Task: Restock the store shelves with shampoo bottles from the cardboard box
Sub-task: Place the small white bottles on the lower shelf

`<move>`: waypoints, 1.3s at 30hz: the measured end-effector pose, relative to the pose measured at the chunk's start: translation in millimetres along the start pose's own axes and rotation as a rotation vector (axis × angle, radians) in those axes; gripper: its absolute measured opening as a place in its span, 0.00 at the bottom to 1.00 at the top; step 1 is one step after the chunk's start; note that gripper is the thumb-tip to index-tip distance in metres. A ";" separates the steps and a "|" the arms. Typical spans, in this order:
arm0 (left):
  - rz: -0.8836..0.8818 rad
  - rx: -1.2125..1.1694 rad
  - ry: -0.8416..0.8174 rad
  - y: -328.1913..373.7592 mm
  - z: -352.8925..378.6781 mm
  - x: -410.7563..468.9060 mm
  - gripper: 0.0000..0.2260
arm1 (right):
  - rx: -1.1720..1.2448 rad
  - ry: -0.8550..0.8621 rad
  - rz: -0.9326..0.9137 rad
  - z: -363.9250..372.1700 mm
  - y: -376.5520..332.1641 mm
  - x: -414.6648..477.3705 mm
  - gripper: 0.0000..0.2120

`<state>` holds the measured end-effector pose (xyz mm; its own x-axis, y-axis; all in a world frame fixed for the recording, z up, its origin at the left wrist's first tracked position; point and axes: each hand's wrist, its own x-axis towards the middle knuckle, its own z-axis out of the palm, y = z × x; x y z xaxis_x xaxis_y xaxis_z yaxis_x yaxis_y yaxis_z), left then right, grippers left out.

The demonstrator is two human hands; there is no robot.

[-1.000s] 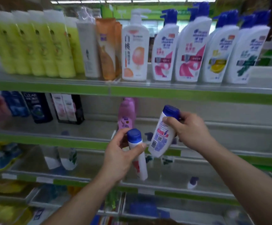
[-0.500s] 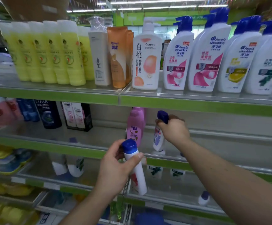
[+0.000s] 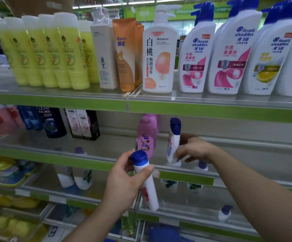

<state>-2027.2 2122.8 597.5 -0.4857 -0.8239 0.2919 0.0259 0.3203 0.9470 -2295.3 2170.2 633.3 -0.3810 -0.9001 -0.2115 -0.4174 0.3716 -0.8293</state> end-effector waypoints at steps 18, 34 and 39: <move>-0.061 0.016 0.021 0.4 0.1 13.3 0.19 | 0.153 0.432 -0.025 24.8 27.4 49.2 0.16; -0.180 0.020 0.174 -24.0 -61.6 2.9 0.24 | -0.005 0.679 -0.011 32.1 8.6 147.0 0.18; -0.161 0.030 0.211 -22.6 -62.4 2.0 0.24 | -0.065 0.679 0.015 29.8 10.8 151.3 0.24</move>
<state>-1974.2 2084.6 585.1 -0.2883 -0.9436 0.1627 -0.0638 0.1884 0.9800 -2332.9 2031.2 576.9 -0.8116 -0.5602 0.1660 -0.4486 0.4154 -0.7913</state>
